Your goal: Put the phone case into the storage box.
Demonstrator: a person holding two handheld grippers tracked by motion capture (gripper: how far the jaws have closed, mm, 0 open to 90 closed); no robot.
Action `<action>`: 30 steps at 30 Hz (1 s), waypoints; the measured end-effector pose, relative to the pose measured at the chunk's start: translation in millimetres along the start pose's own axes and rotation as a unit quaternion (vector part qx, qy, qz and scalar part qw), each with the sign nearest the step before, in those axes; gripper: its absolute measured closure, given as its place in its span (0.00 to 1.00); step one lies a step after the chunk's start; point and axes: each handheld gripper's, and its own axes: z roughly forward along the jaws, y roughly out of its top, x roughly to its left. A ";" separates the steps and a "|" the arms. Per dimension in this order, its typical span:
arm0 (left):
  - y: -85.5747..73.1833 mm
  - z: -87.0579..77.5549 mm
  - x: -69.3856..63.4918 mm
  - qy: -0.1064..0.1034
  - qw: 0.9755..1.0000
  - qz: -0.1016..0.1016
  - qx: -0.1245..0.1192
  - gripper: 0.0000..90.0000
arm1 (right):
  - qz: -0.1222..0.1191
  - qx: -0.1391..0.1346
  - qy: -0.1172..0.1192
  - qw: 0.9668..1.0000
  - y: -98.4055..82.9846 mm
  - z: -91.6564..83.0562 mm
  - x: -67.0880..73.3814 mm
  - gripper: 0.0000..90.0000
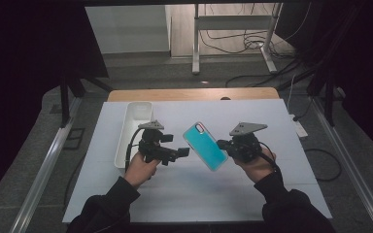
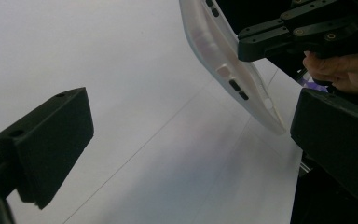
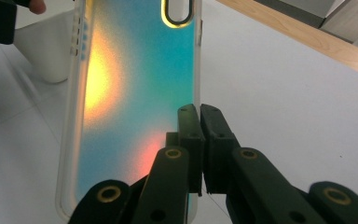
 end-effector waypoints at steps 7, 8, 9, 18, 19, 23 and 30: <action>-1.1 1.3 1.0 -0.008 1.000 -0.005 -0.003 0.00 | -0.013 0.000 0.004 1.000 1.8 5.4 7.8 0.97; -1.1 1.3 1.0 -0.008 1.000 -0.005 -0.003 0.00 | -0.013 0.000 0.004 1.000 1.8 5.4 7.8 0.97; -1.1 1.3 1.2 -0.008 1.000 -0.006 -0.004 0.00 | -0.014 0.000 0.005 1.000 1.9 5.9 8.7 0.97; -1.8 2.8 2.9 -0.010 1.000 -0.015 -0.003 0.02 | -0.028 -0.004 0.018 0.999 4.8 10.7 20.7 0.97; -1.8 2.8 2.9 -0.010 1.000 -0.015 -0.003 0.02 | -0.028 -0.004 0.018 0.999 4.8 10.7 20.7 0.97; -2.2 3.8 3.7 -0.009 1.000 -0.015 0.000 0.02 | -0.033 -0.007 0.022 0.999 6.1 11.3 25.7 0.97; -2.3 3.9 4.9 -0.020 0.999 -0.025 0.002 0.02 | -0.040 -0.009 0.029 0.999 7.4 12.2 32.9 0.97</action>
